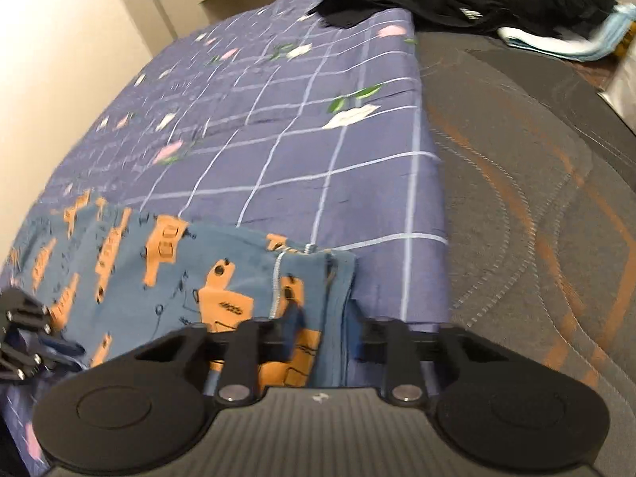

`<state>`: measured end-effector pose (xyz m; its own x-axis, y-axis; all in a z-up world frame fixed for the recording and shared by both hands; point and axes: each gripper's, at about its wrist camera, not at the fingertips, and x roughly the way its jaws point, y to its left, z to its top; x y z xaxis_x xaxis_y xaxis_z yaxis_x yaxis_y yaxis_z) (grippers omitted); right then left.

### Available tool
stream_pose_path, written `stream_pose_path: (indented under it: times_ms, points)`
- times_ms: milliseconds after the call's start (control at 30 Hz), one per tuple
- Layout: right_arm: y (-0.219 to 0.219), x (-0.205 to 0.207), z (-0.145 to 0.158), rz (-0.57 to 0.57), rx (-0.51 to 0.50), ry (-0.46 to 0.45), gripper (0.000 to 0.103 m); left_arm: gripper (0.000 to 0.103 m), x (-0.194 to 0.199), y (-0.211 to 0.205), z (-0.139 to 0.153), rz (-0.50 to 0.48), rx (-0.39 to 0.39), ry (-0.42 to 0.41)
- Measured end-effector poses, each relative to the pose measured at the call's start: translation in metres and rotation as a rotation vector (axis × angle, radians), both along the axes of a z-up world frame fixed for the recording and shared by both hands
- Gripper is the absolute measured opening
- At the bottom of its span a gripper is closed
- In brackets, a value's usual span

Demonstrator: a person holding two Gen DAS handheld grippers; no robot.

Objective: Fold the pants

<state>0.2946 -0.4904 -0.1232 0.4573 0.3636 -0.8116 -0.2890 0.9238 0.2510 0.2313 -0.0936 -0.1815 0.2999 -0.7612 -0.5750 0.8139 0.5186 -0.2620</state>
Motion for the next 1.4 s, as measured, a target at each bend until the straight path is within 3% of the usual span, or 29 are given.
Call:
stream_pose_path:
  times_ms: [133,300,367,433,500,600,700,767,800,867,933,1000,1067,1100,1167,1233,1400]
  points:
    - [0.004,0.001,0.007,0.023,-0.02,-0.046,0.012,0.013,0.0,0.0,0.0,0.004,-0.002,0.003]
    - [0.003,0.002,0.01,0.021,-0.047,-0.051,0.011,0.015,0.0,0.0,-0.001,0.007,0.002,0.007]
    - [0.006,0.005,0.0,0.001,-0.078,0.001,0.014,0.016,0.001,0.0,-0.001,0.009,0.003,0.011]
    - [0.005,0.005,0.005,-0.045,-0.069,-0.014,0.033,0.019,0.0,0.001,0.0,0.007,0.001,0.011]
    - [0.005,-0.001,0.018,-0.078,-0.044,-0.067,0.036,0.021,0.0,0.0,0.0,0.001,0.002,0.01]
    - [0.02,-0.014,0.03,-0.035,-0.036,-0.105,0.043,0.023,0.001,0.0,0.0,-0.002,0.003,0.018]
    - [0.037,-0.024,0.016,0.042,-0.128,-0.057,0.043,0.023,0.001,0.0,0.0,0.002,0.003,0.022]
    - [0.037,-0.03,0.003,0.048,-0.218,-0.029,0.049,0.025,0.0,0.001,0.001,0.004,0.005,0.023]
    - [0.033,-0.034,0.001,0.025,-0.218,-0.031,0.056,0.026,0.0,0.001,0.001,0.005,0.005,0.023]
    - [0.025,-0.039,0.009,-0.055,-0.202,-0.055,0.054,0.029,0.001,0.002,0.001,0.006,0.004,0.025]
    - [0.03,-0.049,0.016,-0.061,-0.195,-0.091,0.054,0.031,0.001,0.002,0.002,0.004,0.003,0.029]
    - [0.041,-0.054,0.012,-0.006,-0.214,-0.056,0.051,0.035,0.001,0.005,0.005,0.003,0.001,0.028]
    - [0.059,-0.057,0.012,0.006,-0.366,-0.078,0.05,0.053,-0.001,0.015,0.012,0.009,0.01,-0.008]
    - [0.067,-0.056,0.019,0.013,-0.368,-0.105,0.05,0.064,-0.002,0.026,0.016,0.023,0.023,-0.039]
    - [0.088,-0.053,0.038,0.064,-0.284,-0.177,0.053,0.071,0.0,0.051,0.02,0.064,0.041,-0.049]
    - [0.119,-0.04,0.055,0.155,-0.168,-0.223,0.068,0.071,0.002,0.078,0.022,0.127,0.042,-0.041]
    - [0.248,0.03,0.066,0.42,0.019,-0.219,0.069,0.066,0.002,0.124,0.015,0.263,0.067,-0.026]
